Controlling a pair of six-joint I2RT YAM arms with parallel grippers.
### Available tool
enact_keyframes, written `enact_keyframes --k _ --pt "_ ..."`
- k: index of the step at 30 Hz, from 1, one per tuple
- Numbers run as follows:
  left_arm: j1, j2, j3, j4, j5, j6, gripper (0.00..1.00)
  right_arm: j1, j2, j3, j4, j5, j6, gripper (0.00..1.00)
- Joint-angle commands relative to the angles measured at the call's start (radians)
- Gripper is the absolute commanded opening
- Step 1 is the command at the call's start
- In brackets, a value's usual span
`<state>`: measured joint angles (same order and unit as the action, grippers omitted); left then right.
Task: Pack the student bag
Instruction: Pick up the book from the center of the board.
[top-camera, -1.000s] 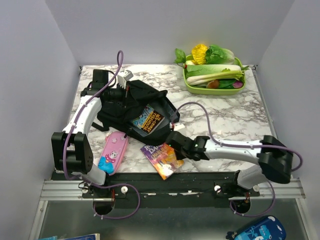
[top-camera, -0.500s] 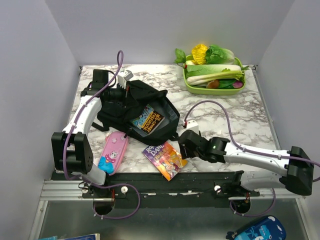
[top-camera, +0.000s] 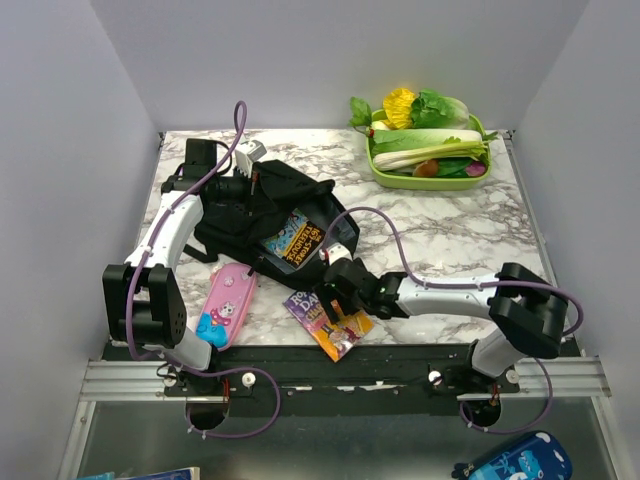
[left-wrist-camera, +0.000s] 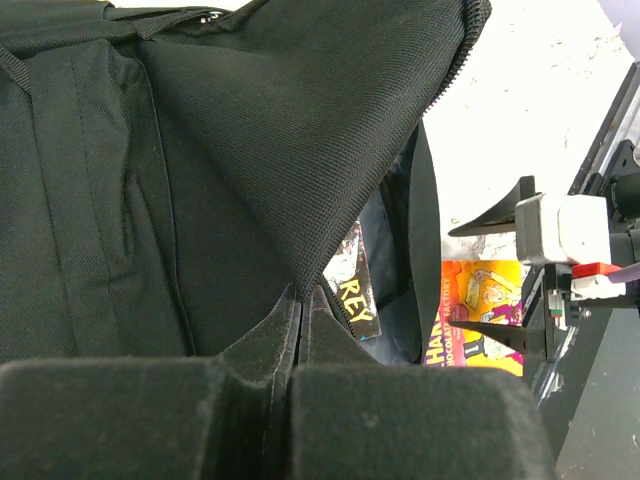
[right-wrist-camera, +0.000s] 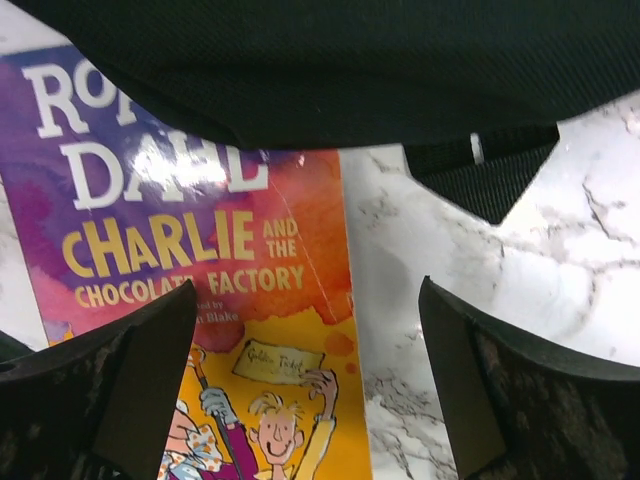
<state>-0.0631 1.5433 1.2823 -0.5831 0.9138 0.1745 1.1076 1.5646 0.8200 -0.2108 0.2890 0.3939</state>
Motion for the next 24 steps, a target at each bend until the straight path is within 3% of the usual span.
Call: enact_keyframes --k 1,4,7,10,11,13,14,20,24 --pt "-0.006 -0.028 0.026 0.009 0.023 0.002 0.0 -0.006 0.057 0.03 0.027 -0.037 -0.027 0.99" --pt "-0.006 -0.025 0.032 0.009 0.025 0.003 0.0 -0.006 0.1 0.034 -0.008 -0.033 -0.004 0.98" --pt "-0.006 -0.018 0.04 0.002 0.025 0.008 0.0 -0.006 0.129 0.039 -0.038 -0.047 0.025 0.9" --pt "-0.006 -0.02 0.043 -0.003 0.02 0.014 0.0 -0.006 0.133 0.019 -0.039 -0.083 0.049 0.72" --pt "-0.006 -0.017 0.043 -0.007 0.02 0.016 0.0 -0.006 0.133 0.012 -0.038 -0.105 0.052 0.62" --pt "-0.006 -0.015 0.046 -0.011 0.017 0.02 0.0 -0.006 0.13 -0.011 -0.032 -0.12 0.071 0.49" --pt "-0.006 -0.015 0.046 -0.012 0.017 0.019 0.0 -0.006 0.126 -0.021 -0.03 -0.137 0.077 0.37" --pt "-0.006 -0.017 0.045 -0.018 0.007 0.022 0.0 -0.006 0.104 -0.068 -0.029 -0.134 0.112 0.01" --pt "-0.006 -0.015 0.038 -0.012 -0.003 0.02 0.0 -0.006 0.034 -0.1 -0.009 -0.162 0.123 0.01"
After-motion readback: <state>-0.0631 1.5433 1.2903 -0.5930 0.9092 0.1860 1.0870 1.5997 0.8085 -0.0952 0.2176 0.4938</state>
